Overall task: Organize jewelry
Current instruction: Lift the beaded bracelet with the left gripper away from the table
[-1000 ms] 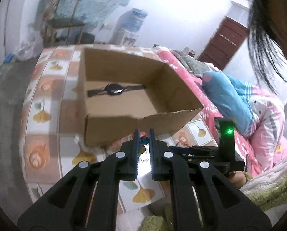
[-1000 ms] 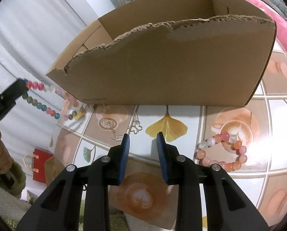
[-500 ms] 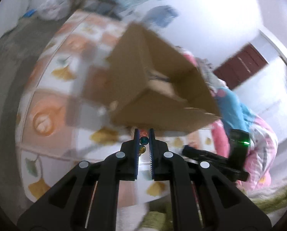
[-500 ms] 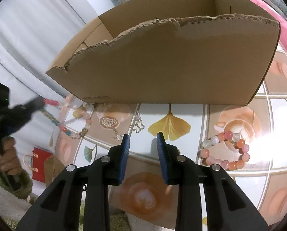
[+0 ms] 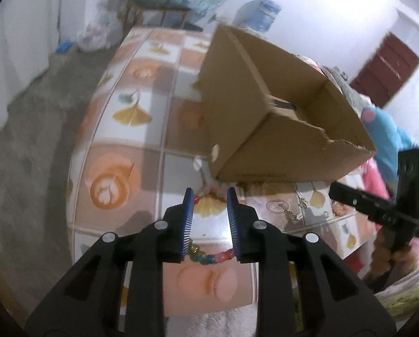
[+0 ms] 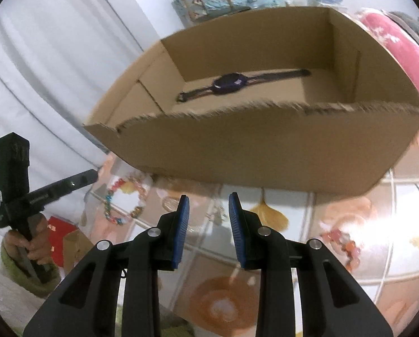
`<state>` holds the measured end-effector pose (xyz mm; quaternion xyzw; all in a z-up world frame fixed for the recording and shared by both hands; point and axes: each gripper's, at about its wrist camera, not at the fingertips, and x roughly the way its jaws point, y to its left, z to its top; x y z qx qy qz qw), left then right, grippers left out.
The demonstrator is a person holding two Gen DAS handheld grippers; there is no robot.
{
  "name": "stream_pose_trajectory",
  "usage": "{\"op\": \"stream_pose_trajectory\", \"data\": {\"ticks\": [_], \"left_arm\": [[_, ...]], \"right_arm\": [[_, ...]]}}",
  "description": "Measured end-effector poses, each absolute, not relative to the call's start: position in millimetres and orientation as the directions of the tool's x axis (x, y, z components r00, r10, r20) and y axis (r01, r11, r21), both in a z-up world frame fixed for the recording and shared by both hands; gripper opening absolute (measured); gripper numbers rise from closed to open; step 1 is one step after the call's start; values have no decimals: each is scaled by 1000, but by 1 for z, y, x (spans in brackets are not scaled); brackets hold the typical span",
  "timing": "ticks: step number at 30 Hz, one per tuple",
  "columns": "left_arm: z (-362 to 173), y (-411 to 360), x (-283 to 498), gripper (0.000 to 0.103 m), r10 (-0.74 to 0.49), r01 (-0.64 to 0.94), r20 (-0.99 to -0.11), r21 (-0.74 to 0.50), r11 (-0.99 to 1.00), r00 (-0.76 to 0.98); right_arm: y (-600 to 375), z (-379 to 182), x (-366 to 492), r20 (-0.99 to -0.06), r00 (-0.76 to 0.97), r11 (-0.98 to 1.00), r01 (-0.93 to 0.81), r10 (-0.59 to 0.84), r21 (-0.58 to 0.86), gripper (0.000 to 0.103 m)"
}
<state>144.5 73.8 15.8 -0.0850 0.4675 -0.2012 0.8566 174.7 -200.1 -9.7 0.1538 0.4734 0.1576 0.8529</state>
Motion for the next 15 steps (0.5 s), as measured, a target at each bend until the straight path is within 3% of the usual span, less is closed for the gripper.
{"op": "stream_pose_trajectory", "data": {"ticks": [3, 7, 15], "left_arm": [[13, 51, 141, 23, -459, 351, -772, -323, 879, 438], [-12, 33, 142, 23, -404, 357, -845, -278, 892, 351], [-5, 41, 145, 23, -390, 335, -833, -266, 904, 392]], "right_arm": [[-193, -7, 180, -747, 501, 894, -145, 437, 425, 29], [-181, -1, 190, -727, 506, 881, -178, 465, 439, 29], [-174, -2, 210, -702, 484, 844, -181, 523, 504, 29]]}}
